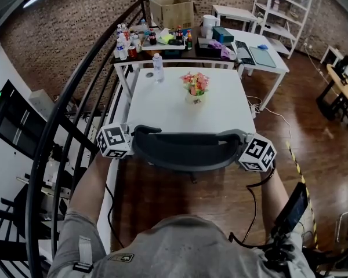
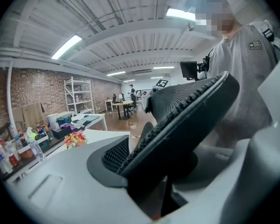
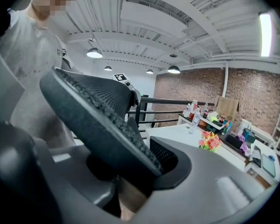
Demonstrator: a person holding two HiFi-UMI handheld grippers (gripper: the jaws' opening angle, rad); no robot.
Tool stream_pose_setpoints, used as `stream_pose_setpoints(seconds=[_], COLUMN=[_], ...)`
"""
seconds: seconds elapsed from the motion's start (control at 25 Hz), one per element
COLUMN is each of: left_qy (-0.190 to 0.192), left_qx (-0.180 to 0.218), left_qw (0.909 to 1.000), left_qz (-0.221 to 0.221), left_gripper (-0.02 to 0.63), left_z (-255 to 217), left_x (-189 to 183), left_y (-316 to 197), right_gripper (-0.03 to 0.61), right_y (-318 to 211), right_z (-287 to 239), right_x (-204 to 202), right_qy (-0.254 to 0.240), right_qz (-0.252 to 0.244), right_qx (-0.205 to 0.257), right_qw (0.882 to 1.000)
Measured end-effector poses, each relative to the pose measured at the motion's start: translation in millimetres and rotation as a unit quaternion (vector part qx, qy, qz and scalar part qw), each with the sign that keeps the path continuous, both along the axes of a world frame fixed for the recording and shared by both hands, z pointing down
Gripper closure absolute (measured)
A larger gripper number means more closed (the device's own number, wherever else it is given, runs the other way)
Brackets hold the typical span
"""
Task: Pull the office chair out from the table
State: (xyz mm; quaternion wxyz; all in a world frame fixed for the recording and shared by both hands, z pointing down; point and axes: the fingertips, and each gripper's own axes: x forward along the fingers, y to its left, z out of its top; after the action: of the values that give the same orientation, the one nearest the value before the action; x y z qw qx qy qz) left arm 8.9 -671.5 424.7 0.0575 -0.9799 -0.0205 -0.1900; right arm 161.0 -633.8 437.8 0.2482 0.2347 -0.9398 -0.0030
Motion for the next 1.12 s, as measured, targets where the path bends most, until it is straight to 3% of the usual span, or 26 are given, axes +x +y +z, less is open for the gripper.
stream_pose_setpoints(seconds=[0.36,1.12], left_qy=[-0.013,-0.018], left_qx=[-0.005,-0.009], left_qw=[0.9997,0.9987], left_qz=[0.018,0.047], left_gripper=[0.468,0.488], left_z=[1.8,3.9], left_x=[-3.2,-16.6], left_y=[26.2,130.7], right_gripper=[0.433,0.437], right_y=[23.3,127.7], right_z=[-0.7,1.6], right_x=[-1.4,-13.7], right_qy=[0.005,0.009], right_qz=[-0.005,0.0], right_qx=[-0.006,-0.018], right_qw=[1.0,1.0])
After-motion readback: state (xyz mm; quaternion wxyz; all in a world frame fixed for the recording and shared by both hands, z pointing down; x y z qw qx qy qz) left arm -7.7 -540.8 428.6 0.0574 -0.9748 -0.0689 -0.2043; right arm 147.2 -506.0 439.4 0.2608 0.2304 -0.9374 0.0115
